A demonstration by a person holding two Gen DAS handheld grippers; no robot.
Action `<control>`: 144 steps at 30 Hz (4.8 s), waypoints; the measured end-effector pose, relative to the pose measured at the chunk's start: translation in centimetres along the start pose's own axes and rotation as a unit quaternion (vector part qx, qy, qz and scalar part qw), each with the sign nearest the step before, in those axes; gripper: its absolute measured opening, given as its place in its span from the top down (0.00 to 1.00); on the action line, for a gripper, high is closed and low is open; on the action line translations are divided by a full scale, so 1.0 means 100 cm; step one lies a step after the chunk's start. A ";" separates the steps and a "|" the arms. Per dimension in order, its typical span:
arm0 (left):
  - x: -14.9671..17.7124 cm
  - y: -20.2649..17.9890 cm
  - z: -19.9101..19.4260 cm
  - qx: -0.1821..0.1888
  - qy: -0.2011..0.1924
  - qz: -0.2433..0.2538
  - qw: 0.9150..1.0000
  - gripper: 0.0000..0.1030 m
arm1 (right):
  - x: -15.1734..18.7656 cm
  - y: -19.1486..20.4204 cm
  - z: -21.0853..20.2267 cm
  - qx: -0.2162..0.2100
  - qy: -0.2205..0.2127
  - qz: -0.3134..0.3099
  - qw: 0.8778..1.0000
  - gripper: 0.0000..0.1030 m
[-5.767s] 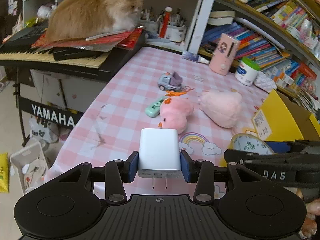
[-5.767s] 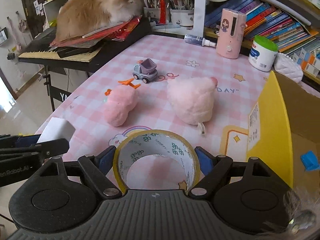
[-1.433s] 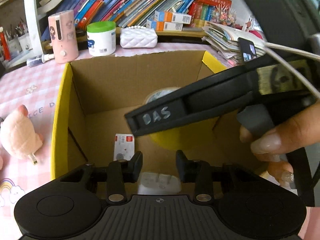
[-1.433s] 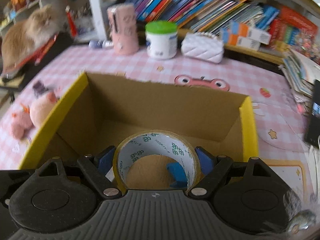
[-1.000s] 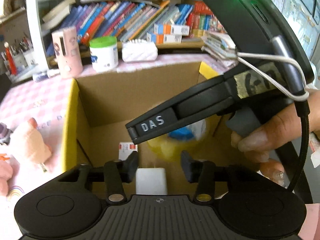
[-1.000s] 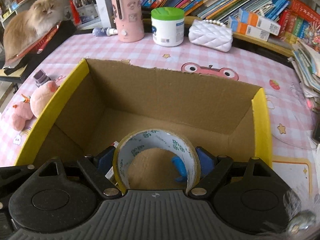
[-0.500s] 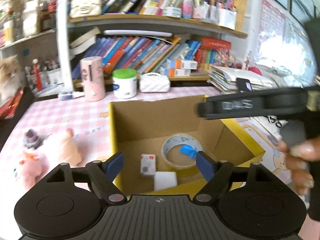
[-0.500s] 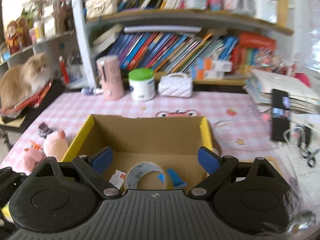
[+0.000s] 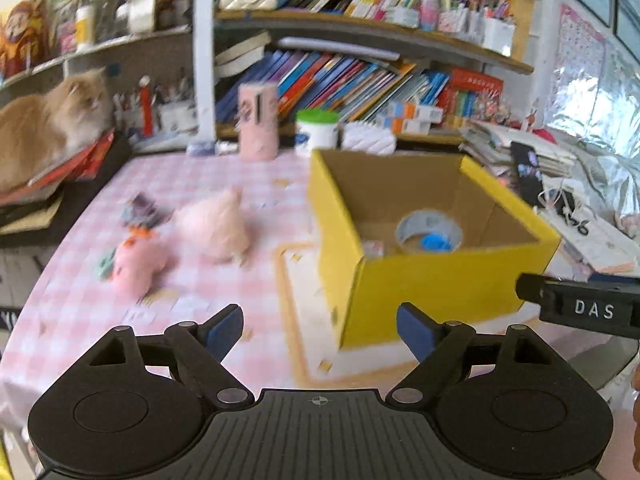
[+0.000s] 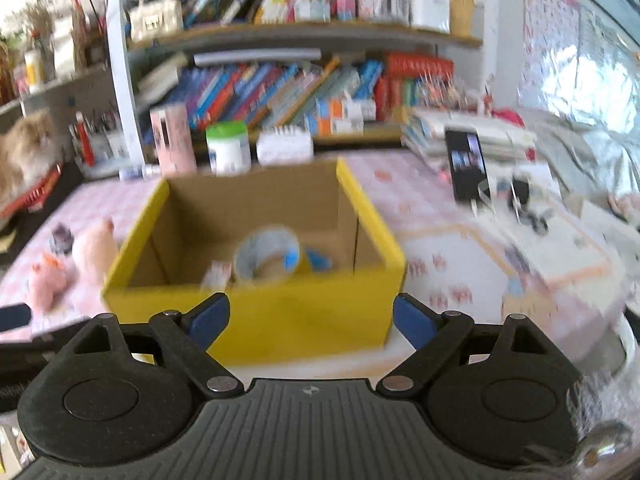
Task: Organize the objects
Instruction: 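Withdraw both tools from the yellow box toward the pink plush toys, then grasp the pink plush pig with the right gripper while the left grasps the pink chick, then lift and carry the pink pig and pink chick over the yellow box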
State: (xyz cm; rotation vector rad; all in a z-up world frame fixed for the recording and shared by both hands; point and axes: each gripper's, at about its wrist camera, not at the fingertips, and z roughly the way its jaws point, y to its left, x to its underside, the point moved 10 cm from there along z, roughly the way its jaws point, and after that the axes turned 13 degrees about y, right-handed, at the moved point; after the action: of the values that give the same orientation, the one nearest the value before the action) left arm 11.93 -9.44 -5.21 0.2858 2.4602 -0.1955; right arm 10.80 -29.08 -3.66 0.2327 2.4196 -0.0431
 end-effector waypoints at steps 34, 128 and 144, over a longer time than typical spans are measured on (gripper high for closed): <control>0.084 0.138 -0.055 -0.077 0.036 -0.046 0.995 0.17 | 0.094 0.162 -0.024 -0.062 0.076 -0.076 0.992 0.14; 0.003 0.186 -0.008 -0.027 0.015 -0.101 0.994 0.52 | -0.019 0.249 0.065 -0.163 0.084 -0.128 0.975 0.38; 0.060 0.180 -0.057 0.001 0.004 -0.096 0.995 0.52 | 0.054 0.235 0.004 -0.123 0.086 -0.124 0.981 0.38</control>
State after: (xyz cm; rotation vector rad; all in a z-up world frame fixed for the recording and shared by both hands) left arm 8.49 10.11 -5.70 0.0505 2.4947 -0.2793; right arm 11.30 -5.14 -6.72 -0.1856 2.5821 0.1701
